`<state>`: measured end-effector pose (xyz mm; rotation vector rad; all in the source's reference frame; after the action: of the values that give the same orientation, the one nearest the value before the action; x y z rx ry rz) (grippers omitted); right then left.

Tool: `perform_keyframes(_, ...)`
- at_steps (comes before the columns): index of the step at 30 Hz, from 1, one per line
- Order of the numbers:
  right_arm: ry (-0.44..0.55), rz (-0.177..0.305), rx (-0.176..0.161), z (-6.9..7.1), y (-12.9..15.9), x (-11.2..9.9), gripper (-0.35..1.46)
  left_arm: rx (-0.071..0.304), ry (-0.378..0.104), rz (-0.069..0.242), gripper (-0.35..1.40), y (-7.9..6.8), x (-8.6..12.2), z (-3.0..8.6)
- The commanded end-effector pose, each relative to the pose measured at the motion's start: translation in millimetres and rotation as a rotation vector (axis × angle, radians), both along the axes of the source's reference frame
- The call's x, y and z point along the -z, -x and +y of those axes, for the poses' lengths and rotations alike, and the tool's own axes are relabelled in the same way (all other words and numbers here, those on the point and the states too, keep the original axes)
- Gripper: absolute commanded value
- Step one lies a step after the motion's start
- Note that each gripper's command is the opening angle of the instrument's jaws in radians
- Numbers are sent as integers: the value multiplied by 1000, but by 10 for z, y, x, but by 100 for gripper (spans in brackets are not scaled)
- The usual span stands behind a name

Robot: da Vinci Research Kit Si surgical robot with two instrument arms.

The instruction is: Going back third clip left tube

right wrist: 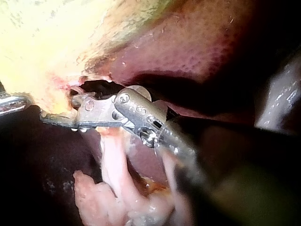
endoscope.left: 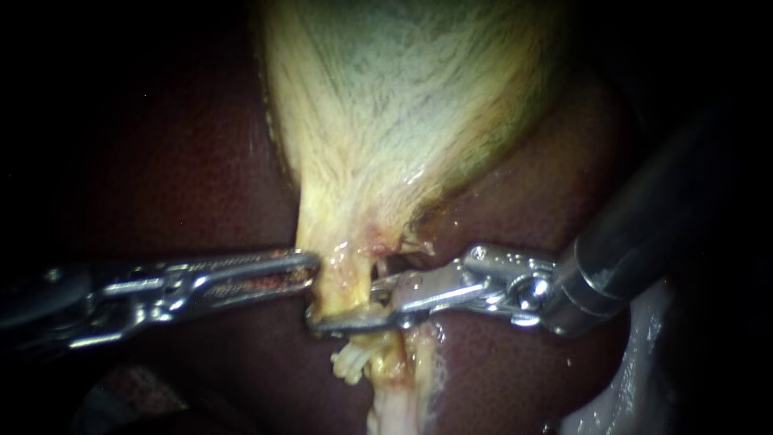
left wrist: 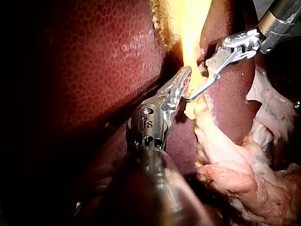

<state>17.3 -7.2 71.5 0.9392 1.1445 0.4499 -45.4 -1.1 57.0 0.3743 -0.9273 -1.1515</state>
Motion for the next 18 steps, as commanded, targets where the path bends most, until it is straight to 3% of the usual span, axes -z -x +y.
perform_keyframes(1, 0, 0, 0, 0, 0, 0, -35, -1, 0, -1, -35, 0, 1, 0)
perform_keyframes(6, 2, 0, 0, -2, 0, -1, -35, -1, 0, -1, -35, 0, 1, 0)
perform_keyframes(12, 73, 29, 10, -3, -2, -2, 18, 0, 0, -1, -35, -1, 2, 0)
perform_keyframes(18, 211, 82, 20, -2, -3, -4, 44, 0, 0, -1, -35, -1, 2, 0)
